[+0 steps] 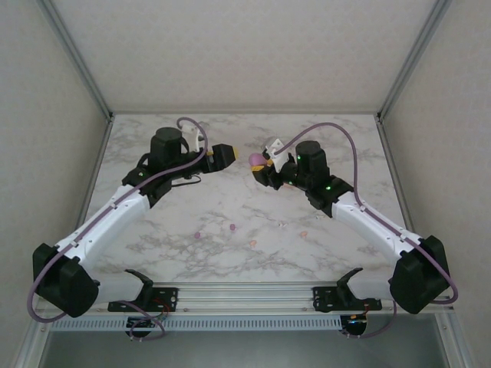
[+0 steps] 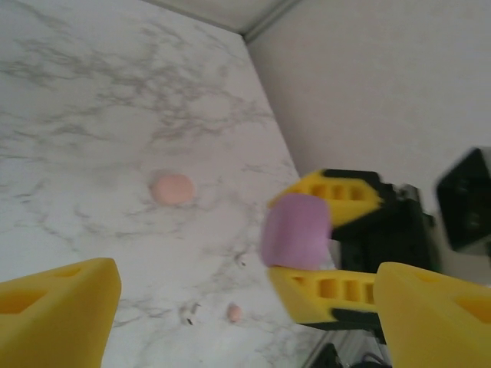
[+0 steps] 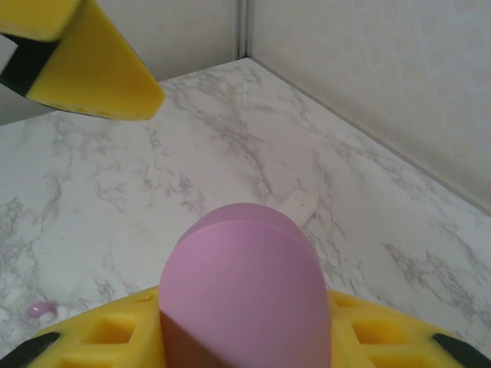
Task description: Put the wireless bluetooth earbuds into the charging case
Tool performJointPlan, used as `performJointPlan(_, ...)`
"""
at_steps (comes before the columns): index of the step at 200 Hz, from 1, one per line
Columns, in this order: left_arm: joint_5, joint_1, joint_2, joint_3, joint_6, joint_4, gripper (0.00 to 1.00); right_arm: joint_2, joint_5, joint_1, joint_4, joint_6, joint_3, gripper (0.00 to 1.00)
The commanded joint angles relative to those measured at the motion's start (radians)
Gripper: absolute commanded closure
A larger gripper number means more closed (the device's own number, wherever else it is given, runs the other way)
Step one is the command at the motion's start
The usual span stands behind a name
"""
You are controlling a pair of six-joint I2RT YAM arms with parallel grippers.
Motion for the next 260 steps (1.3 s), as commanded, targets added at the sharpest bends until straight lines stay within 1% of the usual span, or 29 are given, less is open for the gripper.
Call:
performJointPlan(1,0.052,-0.045,0.028,0.068,0.019,-0.011,0.16,-0.005,-0.042,0.008,0.023,-0.007,0.043,0.69)
performJointPlan(29,0.03,-0.081,0.081,0.099,0.031,-0.034,0.2,0.005,-0.057,0.01,0.024,0.009,0.051,0.69)
performJointPlan(39,0.018,-0.088,0.1,0.113,0.033,-0.049,0.24,0.008,-0.053,0.01,0.025,0.01,0.051,0.69)
performJointPlan(48,0.012,-0.091,0.117,0.127,0.035,-0.063,0.27,0.011,-0.051,0.012,0.026,0.01,0.05,0.69)
performJointPlan(95,0.017,-0.109,0.165,0.163,0.032,-0.071,0.3,0.018,-0.043,0.013,0.027,0.009,0.05,0.69)
performJointPlan(115,0.015,-0.114,0.186,0.178,0.03,-0.07,0.36,0.024,-0.048,0.013,0.036,0.012,0.05,0.69)
performJointPlan(138,0.018,-0.118,0.204,0.189,0.028,-0.07,0.49,0.033,-0.053,0.013,0.04,0.019,0.055,0.68)
performJointPlan(162,0.018,-0.117,0.206,0.193,0.031,-0.08,0.59,0.034,-0.056,0.013,0.044,0.017,0.057,0.68)
performJointPlan(181,0.018,-0.119,0.204,0.193,0.031,-0.087,0.6,0.03,-0.051,0.014,0.039,0.017,0.064,0.68)
performJointPlan(202,0.021,-0.12,0.203,0.195,0.031,-0.094,0.58,0.027,-0.046,0.015,0.037,0.012,0.068,0.67)
performJointPlan(225,0.027,-0.12,0.207,0.202,0.032,-0.096,0.58,0.027,-0.044,0.015,0.031,0.011,0.073,0.67)
performJointPlan(245,0.028,-0.12,0.212,0.216,0.039,-0.099,0.61,0.024,-0.046,0.017,0.032,0.011,0.073,0.67)
performJointPlan(260,0.016,-0.12,0.214,0.222,0.039,-0.095,0.66,0.021,-0.046,0.016,0.026,0.013,0.071,0.67)
